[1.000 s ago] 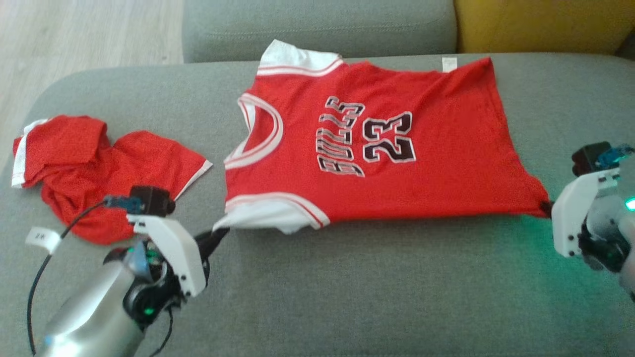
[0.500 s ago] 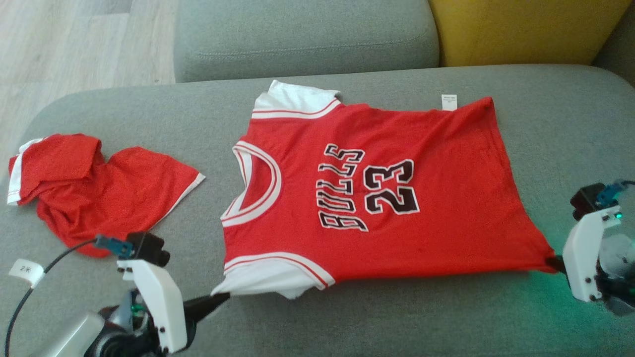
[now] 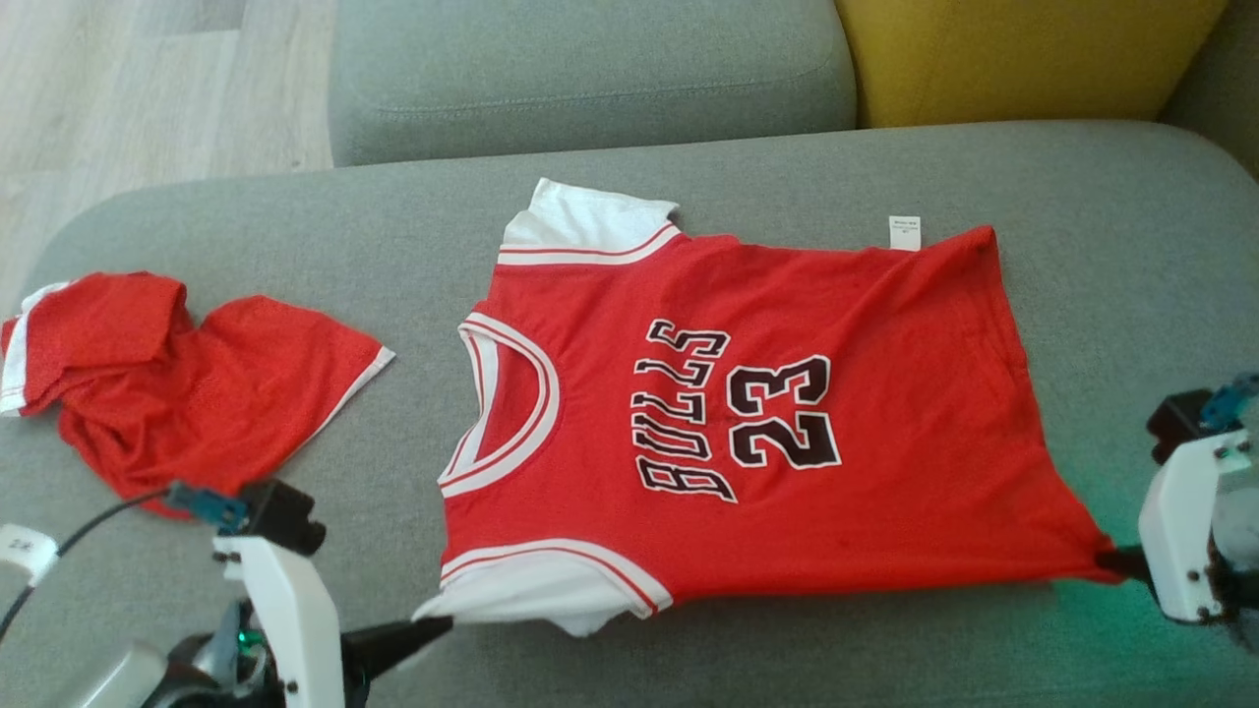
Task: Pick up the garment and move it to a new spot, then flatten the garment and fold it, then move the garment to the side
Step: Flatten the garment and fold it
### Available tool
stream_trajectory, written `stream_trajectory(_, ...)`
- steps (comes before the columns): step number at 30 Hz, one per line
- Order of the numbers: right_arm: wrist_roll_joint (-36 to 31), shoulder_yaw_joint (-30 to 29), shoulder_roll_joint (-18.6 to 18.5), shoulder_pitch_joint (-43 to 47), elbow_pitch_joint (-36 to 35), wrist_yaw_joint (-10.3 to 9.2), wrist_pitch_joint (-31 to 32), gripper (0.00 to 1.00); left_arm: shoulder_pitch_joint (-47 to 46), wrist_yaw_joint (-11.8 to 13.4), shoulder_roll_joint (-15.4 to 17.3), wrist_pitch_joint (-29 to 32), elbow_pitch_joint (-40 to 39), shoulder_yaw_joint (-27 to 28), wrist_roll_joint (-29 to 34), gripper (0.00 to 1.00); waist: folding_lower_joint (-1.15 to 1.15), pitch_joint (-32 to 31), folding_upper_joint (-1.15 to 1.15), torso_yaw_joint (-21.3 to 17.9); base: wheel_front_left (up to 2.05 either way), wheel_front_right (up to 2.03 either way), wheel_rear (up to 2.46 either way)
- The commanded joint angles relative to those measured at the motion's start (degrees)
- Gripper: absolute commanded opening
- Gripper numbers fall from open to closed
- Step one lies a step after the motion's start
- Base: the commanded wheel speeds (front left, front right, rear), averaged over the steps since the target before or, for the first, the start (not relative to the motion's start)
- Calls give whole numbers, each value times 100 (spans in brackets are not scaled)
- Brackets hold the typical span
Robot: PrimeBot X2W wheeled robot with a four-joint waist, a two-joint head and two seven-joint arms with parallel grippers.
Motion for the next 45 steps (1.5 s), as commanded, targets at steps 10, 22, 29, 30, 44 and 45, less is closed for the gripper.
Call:
stream_trajectory(10,-442,-671,40,-394,-115,20,-208,0,-1104,139,29,-258,-227,706,81,0,0,293,0,-41,0,0,0)
stream_trajectory(22,-1167,-902,509,-916,150,20,-587,0,-2297,84,-490,-144,490,419,580,0,0,858,0,-104,0,0,0)
stream_trajectory(29,-1466,-758,742,-1121,377,20,-822,0,-2922,-147,-915,-245,1279,149,928,0,0,1071,0,-198,0,0,0)
stream_trajectory(30,-1485,-738,774,-1148,413,20,-857,0,-2989,-165,-970,-263,1371,124,962,0,0,1091,0,-215,0,0,0)
stream_trajectory(44,-1625,-1376,1350,-1405,1173,20,-2693,100,-3478,26,-1745,-2138,2460,706,1321,100,0,1160,0,-274,0,0,0)
stream_trajectory(45,-1636,-1489,1409,-1397,1227,20,-2937,100,-3444,38,-1814,-2369,2497,813,1295,100,0,1122,0,-264,0,0,0)
